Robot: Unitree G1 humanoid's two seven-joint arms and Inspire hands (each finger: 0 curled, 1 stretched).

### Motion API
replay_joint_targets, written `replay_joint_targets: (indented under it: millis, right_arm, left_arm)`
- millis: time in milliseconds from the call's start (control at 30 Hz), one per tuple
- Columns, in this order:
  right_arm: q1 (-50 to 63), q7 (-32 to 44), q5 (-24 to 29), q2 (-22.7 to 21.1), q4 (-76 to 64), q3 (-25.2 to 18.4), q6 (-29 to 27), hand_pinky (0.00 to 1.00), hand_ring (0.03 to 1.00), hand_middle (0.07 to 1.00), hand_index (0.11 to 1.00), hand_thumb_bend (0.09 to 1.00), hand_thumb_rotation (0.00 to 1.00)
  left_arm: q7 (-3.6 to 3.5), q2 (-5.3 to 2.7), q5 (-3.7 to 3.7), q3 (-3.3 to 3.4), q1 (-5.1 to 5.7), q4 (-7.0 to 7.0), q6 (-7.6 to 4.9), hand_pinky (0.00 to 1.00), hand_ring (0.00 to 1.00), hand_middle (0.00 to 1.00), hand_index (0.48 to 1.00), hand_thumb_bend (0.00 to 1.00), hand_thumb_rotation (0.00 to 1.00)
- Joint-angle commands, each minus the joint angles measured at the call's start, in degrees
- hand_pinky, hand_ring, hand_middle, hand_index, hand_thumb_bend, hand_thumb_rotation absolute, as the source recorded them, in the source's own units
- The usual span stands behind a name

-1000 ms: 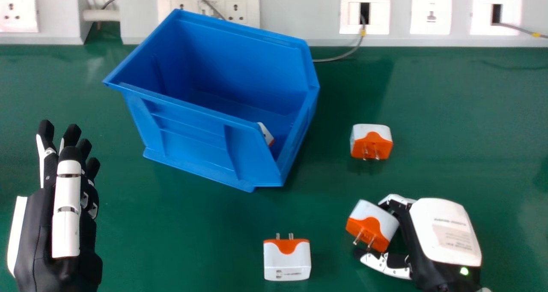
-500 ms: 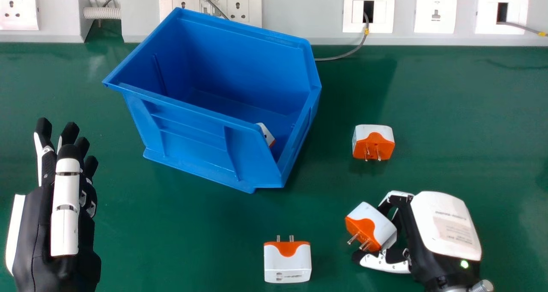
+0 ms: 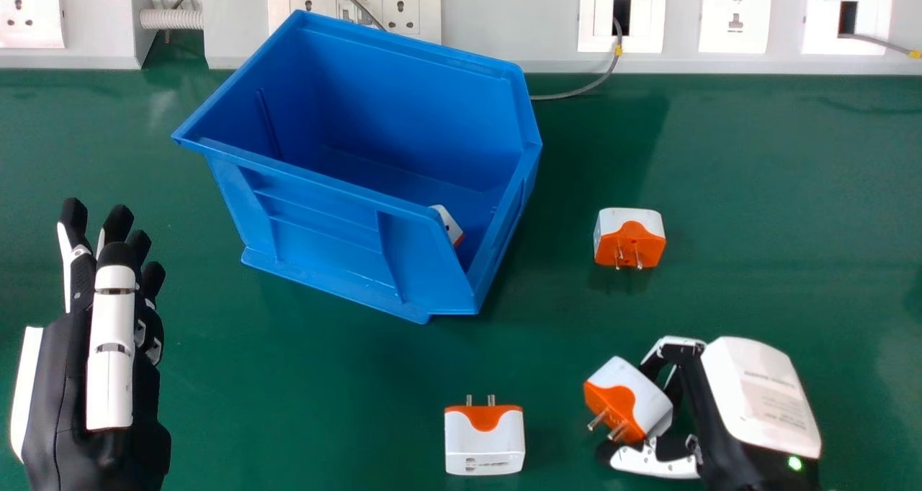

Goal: Pick all objects and put in blue box

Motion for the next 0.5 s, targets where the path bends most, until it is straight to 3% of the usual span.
replay_joint_targets:
  millis: [0,467]
  right_arm:
    - [0.48,0.58,0.45,-1.37,-1.78,-1.69,-0.63,0.07,0.109,0.163,0.47,0.485,0.15]
    - [-4.48,2.98,1.38,-3.34,-5.24,-7.31,-2.44,0.06,0.094,0.142,0.469,0.486,0.14]
  left_arm:
    - [-0.12,0.44,0.58,-0.04,-0.26,-1.13,-0.55,1.0,1.0,1.0,0.964,0.2,0.84]
    - [0.0,0.38,1.09,-0.18,0.04,-1.06,-0.93,1.0,1.0,1.0,0.962,0.21,0.85]
